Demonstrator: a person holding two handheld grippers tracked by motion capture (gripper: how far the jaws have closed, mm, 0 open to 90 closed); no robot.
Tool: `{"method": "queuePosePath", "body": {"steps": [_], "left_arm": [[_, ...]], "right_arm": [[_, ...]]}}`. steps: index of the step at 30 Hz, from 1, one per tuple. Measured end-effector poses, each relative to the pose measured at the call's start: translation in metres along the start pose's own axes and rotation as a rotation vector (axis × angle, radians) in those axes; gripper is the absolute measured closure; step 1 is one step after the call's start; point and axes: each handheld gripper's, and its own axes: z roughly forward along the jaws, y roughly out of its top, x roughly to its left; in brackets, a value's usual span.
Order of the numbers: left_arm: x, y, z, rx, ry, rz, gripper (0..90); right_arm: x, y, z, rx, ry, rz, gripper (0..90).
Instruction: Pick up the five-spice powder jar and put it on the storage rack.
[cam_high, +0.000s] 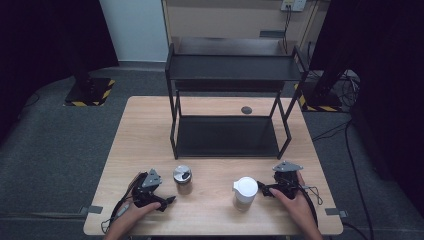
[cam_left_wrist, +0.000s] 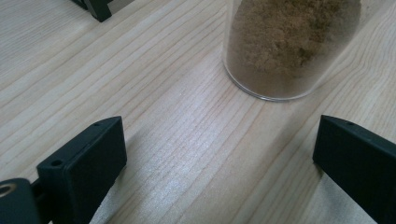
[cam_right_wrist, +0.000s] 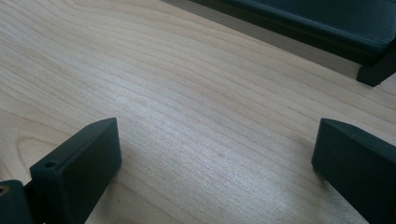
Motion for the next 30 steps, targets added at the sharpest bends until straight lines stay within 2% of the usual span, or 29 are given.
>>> {"method": "queuePosePath", "body": {"steps": [5, 30], "left_arm": [[0.0011, 0.0005, 0.0006, 0.004, -0.011, 0.005, 0.0], [-0.0005, 0.0007, 0.0003, 0.004, -0.014, 0.022, 0.0]], "right_arm": [[-0.0001, 0.0001, 0.0001, 0.0, 0.0, 0.0, 1.9], [0.0003, -0.0001, 0.0, 0.0, -0.001, 0.0, 2.0]]}}
